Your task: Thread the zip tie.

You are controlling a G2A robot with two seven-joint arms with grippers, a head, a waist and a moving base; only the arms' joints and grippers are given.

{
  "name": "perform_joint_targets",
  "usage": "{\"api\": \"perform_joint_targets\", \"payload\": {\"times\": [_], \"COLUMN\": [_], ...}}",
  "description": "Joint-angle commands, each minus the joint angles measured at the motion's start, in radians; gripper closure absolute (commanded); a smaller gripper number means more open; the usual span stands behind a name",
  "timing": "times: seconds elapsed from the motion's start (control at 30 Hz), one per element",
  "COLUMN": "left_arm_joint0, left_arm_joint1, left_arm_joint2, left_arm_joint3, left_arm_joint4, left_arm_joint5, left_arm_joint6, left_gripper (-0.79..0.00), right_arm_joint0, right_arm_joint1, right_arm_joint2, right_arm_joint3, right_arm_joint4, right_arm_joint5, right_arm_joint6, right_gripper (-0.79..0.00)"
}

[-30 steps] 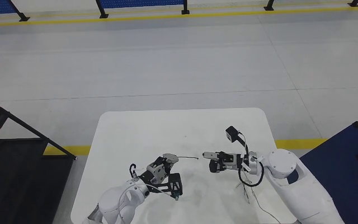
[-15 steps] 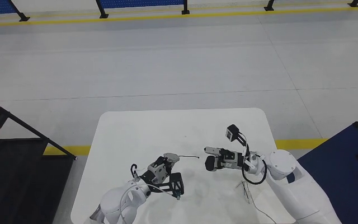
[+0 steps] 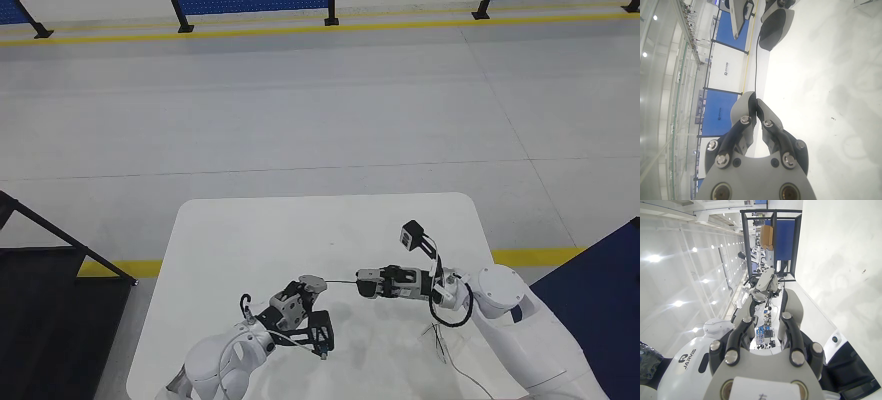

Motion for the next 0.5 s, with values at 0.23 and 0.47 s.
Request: {"api": "perform_joint_targets", "payload": {"times": [0.23,0.47], "left_arm_joint0": [-0.007,-0.007], "left_arm_joint1": [0.001,0.002], "left_arm_joint2": [0.012,0.014], "left_arm_joint3": [0.005,0.005], "left_arm_joint4": [0.002,-0.005], "left_arm_joint5": [0.002,0.006], "left_arm_joint6": [0.000,-0.012], "left_gripper": [0.000,0.000], "right_arm_joint0": [-0.008,-0.016], "right_arm_joint1": [0.000,0.000], "right_arm_joint2": [0.010,0.019], "right_arm_joint3": [0.000,-0.011], "right_arm_joint4": [0.011,0.012], "right_arm_joint5": [0.001,-0.007], "right_arm_joint6": [0.006,0.017], "right_gripper": [-0.188,-0.169]}}
